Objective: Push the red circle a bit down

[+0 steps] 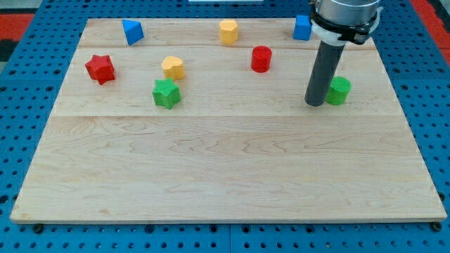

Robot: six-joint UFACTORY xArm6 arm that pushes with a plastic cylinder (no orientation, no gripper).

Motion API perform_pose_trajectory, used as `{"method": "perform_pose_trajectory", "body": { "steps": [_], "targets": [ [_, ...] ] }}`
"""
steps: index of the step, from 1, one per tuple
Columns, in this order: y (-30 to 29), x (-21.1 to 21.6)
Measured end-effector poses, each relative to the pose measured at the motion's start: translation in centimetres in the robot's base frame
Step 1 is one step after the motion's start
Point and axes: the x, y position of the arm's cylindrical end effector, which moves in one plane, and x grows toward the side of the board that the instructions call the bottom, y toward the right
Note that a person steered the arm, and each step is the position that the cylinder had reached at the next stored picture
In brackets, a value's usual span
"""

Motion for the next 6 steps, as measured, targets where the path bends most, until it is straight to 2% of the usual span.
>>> {"method": "perform_pose_trajectory", "body": {
  "steps": [1,4,6],
  "targets": [
    [-1.8,-0.3],
    [-3.3,-13.1],
    [-6.4,-11.3]
  ]
}}
